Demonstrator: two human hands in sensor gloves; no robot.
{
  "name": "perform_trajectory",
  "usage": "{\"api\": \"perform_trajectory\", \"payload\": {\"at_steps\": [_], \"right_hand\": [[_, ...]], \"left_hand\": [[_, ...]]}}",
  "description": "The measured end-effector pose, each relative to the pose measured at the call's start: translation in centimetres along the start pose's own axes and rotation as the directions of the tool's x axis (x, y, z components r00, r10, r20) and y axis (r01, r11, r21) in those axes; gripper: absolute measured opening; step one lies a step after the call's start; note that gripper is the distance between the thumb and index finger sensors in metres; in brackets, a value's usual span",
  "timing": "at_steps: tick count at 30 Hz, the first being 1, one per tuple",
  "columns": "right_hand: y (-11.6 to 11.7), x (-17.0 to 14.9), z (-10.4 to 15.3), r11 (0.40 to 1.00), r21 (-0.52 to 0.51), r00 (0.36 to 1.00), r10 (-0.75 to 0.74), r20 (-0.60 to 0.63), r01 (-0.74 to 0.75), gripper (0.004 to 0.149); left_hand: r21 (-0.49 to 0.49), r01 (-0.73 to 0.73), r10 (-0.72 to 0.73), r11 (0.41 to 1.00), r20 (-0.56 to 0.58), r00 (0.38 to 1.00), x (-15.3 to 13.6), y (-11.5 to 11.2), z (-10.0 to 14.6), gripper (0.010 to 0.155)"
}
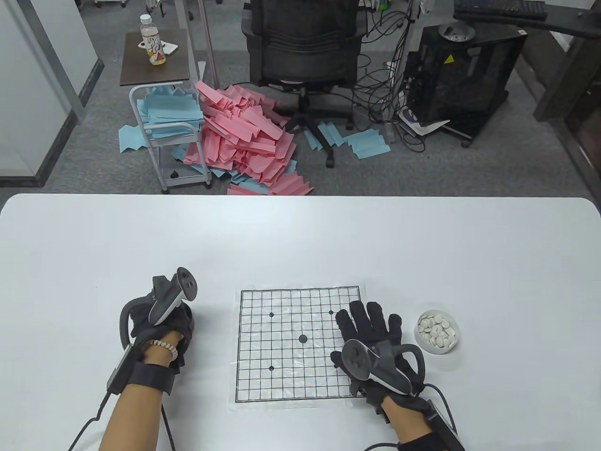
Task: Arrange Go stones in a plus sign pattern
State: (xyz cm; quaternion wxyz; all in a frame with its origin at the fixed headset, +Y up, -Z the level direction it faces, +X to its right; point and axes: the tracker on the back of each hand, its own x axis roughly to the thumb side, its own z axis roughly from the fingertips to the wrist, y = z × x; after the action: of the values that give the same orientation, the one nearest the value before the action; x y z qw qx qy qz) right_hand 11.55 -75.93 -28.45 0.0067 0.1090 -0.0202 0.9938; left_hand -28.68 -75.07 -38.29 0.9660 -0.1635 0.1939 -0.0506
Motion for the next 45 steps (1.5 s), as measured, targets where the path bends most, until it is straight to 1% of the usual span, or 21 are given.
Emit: {"api": "perform_trajectory", "payload": {"at_steps": [1,4,6,7,8,11,19,22,24,25,32,35,38,40,43,45], "right_hand": [[0.0,0.0,0.0,1.0,0.001,1.0,0.0,-0.001,0.0,0.084],[0.0,0.0,0.0,1.0,0.004,1.0,0.001,-0.003,-0.001,0.083],[0.0,0.0,0.0,1.0,0.005,1.0,0.001,-0.005,-0.001,0.083],[0.0,0.0,0.0,1.0,0.005,1.0,0.001,-0.005,-0.001,0.084],[0.0,0.0,0.0,1.0,0.006,1.0,0.002,-0.006,-0.002,0.083],[0.0,0.0,0.0,1.0,0.008,1.0,0.002,-0.008,-0.002,0.084],[-0.1,-0.1,0.0,1.0,0.006,1.0,0.0,-0.006,0.0,0.083],[0.0,-0.1,0.0,1.0,0.005,1.0,0.0,-0.005,0.0,0.083],[0.0,-0.1,0.0,1.0,0.006,1.0,-0.001,-0.005,0.001,0.083],[0.0,-0.1,0.0,1.0,0.006,1.0,0.0,-0.004,0.0,0.084],[0.0,-0.1,0.0,1.0,0.005,1.0,-0.001,-0.004,0.001,0.084],[0.0,-0.1,0.0,1.0,0.005,1.0,-0.001,-0.004,0.001,0.084],[0.0,-0.1,0.0,1.0,0.005,1.0,-0.001,-0.004,0.001,0.083],[0.0,-0.1,0.0,1.0,0.005,1.0,-0.001,-0.004,0.001,0.083],[0.0,-0.1,0.0,1.0,0.005,1.0,-0.001,-0.004,0.001,0.084],[-0.1,-0.1,0.0,1.0,0.003,1.0,-0.001,-0.004,0.001,0.083]], "left_hand": [[0.018,-0.003,0.003,1.0,-0.005,1.0,0.0,0.0,-0.1,0.055],[0.003,0.007,-0.007,1.0,0.011,1.0,0.2,-0.2,-0.3,0.056],[0.031,0.031,-0.032,0.999,0.006,0.999,0.4,-0.3,-0.3,0.056],[0.039,0.04,-0.04,0.998,0.004,0.999,0.4,-0.3,-0.3,0.054],[0.048,0.061,-0.061,0.997,-0.002,0.998,0.4,-0.4,-0.3,0.054],[0.109,0.085,-0.087,0.99,0.013,0.996,0.5,-0.7,-0.3,0.049],[0.145,0.072,-0.076,0.987,0.027,0.997,0.2,-0.9,-0.3,0.043],[0.171,0.071,-0.077,0.983,0.033,0.996,0.2,-1.0,-0.1,0.041],[0.216,0.076,-0.085,0.973,0.032,0.996,0.2,-1.0,0.1,0.038],[0.214,0.076,-0.084,0.974,0.031,0.996,0.2,-1.0,0.1,0.038],[0.261,0.088,-0.102,0.961,0.043,0.994,0.4,-0.2,0.7,0.038],[0.304,0.08,-0.098,0.949,0.043,0.994,0.6,0.5,1.2,0.038],[0.338,0.051,-0.087,0.94,0.093,0.992,1.7,1.6,2.1,0.039],[0.373,0.025,-0.085,0.927,0.144,0.986,2.9,2.5,3.2,0.039],[0.377,-0.044,-0.05,0.925,0.237,0.97,4.8,3.4,4.6,0.039],[0.372,-0.104,-0.022,0.923,0.318,0.948,6.7,3.7,5.7,0.039]]}}
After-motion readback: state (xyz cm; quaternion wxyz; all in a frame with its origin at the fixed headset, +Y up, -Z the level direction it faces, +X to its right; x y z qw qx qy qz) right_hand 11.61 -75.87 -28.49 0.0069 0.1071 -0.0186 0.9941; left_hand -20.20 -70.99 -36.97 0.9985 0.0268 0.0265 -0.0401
